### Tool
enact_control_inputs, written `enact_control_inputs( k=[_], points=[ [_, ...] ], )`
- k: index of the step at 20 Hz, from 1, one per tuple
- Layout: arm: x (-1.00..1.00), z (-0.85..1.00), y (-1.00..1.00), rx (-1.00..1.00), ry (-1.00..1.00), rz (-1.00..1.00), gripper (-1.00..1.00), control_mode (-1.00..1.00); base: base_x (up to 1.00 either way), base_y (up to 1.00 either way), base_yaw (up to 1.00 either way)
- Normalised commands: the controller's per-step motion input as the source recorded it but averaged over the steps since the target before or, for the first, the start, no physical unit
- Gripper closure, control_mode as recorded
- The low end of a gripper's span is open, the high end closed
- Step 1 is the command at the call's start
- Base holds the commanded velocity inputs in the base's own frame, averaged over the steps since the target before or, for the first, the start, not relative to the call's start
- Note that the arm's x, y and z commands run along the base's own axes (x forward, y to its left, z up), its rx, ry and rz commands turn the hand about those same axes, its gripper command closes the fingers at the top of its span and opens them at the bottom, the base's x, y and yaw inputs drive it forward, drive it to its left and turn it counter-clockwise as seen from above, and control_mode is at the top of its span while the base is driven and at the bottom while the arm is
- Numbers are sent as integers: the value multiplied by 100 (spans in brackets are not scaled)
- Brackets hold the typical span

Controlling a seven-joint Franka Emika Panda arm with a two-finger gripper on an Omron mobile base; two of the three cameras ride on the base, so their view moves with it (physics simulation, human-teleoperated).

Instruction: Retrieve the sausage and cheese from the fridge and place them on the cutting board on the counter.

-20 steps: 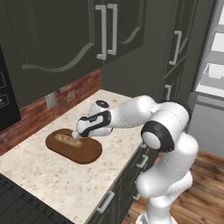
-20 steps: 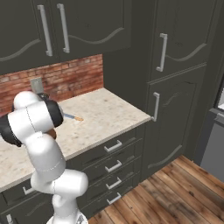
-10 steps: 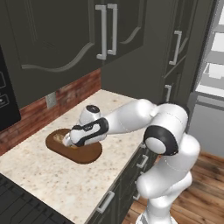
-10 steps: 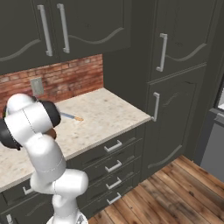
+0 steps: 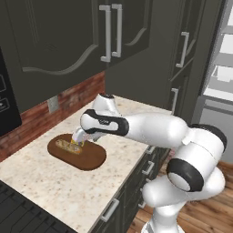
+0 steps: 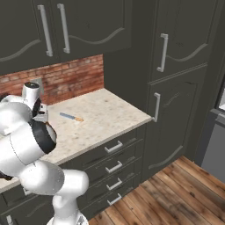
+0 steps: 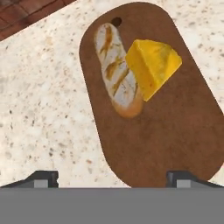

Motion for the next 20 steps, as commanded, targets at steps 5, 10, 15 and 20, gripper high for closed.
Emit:
enact_control_inputs(
  k=[5,10,15,20],
  points=[
    [-76,27,-55,0,20,-2,-100,-100,0,0,0],
    [-47,58,-88,-2,23,-10,-100,-100,0,0,0],
    [-28,86,-81,-27,13,-16,-100,-100,0,0,0],
    [-37,77,-83,-36,1,-21,-100,-100,0,0,0]
  ],
)
